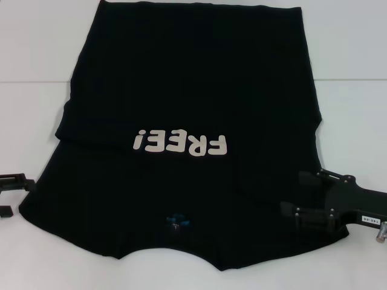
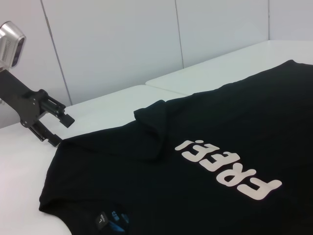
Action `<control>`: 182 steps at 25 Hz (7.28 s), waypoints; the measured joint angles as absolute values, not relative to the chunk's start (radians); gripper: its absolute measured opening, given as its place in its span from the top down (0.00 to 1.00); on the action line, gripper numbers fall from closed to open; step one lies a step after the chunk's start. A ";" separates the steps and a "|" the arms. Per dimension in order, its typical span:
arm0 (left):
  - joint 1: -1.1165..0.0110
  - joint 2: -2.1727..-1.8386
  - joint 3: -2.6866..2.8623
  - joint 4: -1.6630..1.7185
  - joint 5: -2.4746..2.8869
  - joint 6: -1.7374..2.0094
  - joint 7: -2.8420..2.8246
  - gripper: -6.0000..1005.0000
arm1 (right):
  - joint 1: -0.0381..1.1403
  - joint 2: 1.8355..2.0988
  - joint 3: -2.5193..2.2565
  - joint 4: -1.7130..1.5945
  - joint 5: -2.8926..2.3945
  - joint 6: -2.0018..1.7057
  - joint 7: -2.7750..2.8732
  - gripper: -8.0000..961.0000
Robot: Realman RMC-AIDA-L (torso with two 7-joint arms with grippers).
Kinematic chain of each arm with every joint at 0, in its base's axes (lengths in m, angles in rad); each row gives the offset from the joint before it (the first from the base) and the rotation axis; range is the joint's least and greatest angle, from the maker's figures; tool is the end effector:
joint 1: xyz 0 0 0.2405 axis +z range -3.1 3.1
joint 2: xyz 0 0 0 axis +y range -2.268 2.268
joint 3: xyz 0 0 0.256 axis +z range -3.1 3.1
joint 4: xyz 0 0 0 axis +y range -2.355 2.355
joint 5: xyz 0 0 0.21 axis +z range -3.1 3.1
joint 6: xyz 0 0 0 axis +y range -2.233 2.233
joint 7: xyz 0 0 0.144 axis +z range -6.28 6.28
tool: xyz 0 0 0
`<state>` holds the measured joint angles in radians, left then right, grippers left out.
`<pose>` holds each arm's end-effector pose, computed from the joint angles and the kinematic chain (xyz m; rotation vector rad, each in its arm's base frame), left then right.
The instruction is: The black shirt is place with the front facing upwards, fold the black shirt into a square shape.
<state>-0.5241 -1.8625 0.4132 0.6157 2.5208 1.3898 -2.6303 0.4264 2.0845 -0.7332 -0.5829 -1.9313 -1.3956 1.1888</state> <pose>-0.3823 0.3277 0.0977 -1.6185 -2.1536 -0.3682 0.3048 0.3112 -0.0159 -2.5974 0.5997 0.5850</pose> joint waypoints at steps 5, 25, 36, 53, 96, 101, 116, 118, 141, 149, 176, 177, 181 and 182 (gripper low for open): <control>-0.527 -1.862 0.413 0.603 2.518 1.390 -2.630 0.12 | 0.428 2.084 -0.731 -0.583 -1.931 -1.394 1.189 0.03; -0.587 -1.878 0.415 0.546 2.516 1.376 -2.605 0.12 | 0.440 2.084 -0.730 -0.584 -1.931 -1.391 1.197 0.03; -0.594 -1.886 0.419 0.557 2.517 1.357 -2.573 0.22 | 0.444 2.084 -0.726 -0.585 -1.930 -1.391 1.201 0.03; -0.593 -1.898 0.422 0.560 2.528 1.308 -2.539 0.68 | 0.446 2.084 -0.726 -0.590 -1.925 -1.400 1.213 0.04; -0.589 -1.904 0.416 0.589 2.479 1.368 -2.435 0.96 | 0.653 1.886 -0.554 -0.657 -2.573 -1.655 2.485 0.05; -0.586 -1.904 0.415 0.590 2.479 1.367 -2.434 0.96 | 0.660 1.898 -0.555 -0.632 -2.573 -1.627 2.473 0.05; -0.583 -1.909 0.412 0.589 2.479 1.362 -2.423 0.96 | 0.672 1.915 -0.590 -0.598 -2.578 -1.572 2.466 0.05; -0.584 -1.910 0.412 0.590 2.479 1.361 -2.423 0.96 | 0.673 1.917 -0.596 -0.597 -2.578 -1.567 2.466 0.05; -0.584 -1.909 0.411 0.590 2.479 1.365 -2.421 0.96 | 0.689 1.939 -0.620 -0.593 -2.578 -1.546 2.467 0.05; -0.586 -1.911 0.411 0.591 2.479 1.365 -2.419 0.96 | 0.706 1.946 -0.621 -0.582 -2.577 -1.543 2.465 0.05; -0.587 -1.911 0.411 0.591 2.479 1.361 -2.419 0.96 | 0.697 1.928 -0.630 -0.585 -2.583 -1.523 2.467 0.05; -0.587 -1.911 0.411 0.591 2.479 1.361 -2.419 0.96 | 0.698 1.928 -0.630 -0.585 -2.583 -1.523 2.467 0.05; -0.587 -1.911 0.411 0.591 2.479 1.361 -2.419 0.96 | 0.702 1.932 -0.633 -0.584 -2.583 -1.523 2.466 0.05; -0.587 -1.911 0.411 0.591 2.479 1.361 -2.419 0.96 | 0.703 1.932 -0.635 -0.584 -2.584 -1.523 2.465 0.05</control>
<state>-0.5872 -1.9110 0.4111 0.5905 2.4788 1.3606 -2.4191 0.7025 1.9322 -0.6347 -0.5844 -2.5835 -1.5230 2.4655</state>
